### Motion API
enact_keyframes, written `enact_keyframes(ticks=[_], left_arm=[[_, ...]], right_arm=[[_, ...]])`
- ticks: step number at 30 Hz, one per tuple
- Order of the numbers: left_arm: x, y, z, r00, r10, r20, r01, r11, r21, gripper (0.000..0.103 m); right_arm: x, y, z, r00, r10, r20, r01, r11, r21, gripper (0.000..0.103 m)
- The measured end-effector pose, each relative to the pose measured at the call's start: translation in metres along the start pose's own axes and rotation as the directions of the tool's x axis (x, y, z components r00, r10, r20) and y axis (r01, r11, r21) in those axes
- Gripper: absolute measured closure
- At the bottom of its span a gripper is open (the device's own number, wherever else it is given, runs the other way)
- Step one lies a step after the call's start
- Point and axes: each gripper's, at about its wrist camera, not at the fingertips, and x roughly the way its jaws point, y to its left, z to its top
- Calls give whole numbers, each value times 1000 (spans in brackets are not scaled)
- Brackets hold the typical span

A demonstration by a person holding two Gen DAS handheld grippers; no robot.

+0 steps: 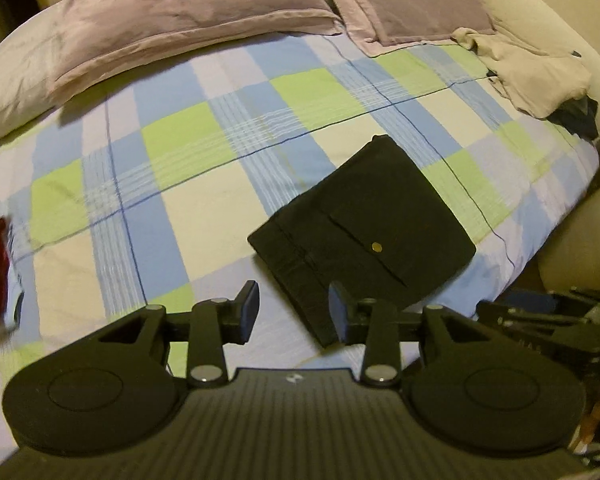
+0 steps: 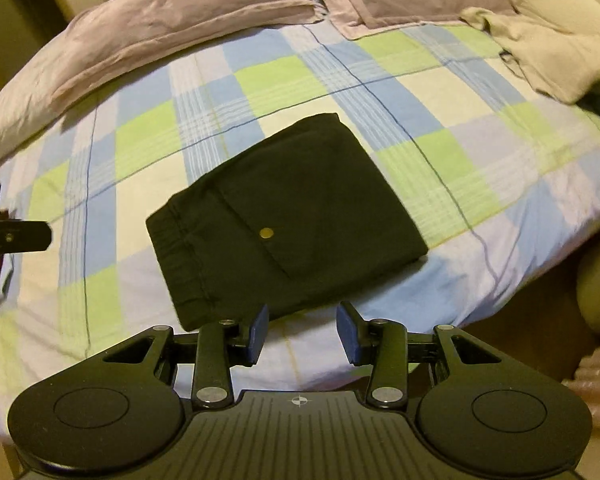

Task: Fold clothes
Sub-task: 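Open both grippers and pull back from the folded trousers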

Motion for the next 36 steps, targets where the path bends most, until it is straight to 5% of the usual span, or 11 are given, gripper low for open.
enact_keyframes(ticks=[14, 19, 36], left_arm=[[-61, 6, -46, 996, 34, 78, -33, 999, -16, 64], [-71, 28, -81, 998, 49, 40, -47, 998, -42, 62], [-98, 38, -135, 998, -21, 59, 17, 997, 72, 61]], right_arm=[[-46, 3, -30, 999, 7, 36, -6, 1000, -13, 61], [-57, 27, -56, 1000, -19, 25, 20, 999, -27, 61], [-90, 69, -112, 994, -102, 46, 102, 995, 19, 61]])
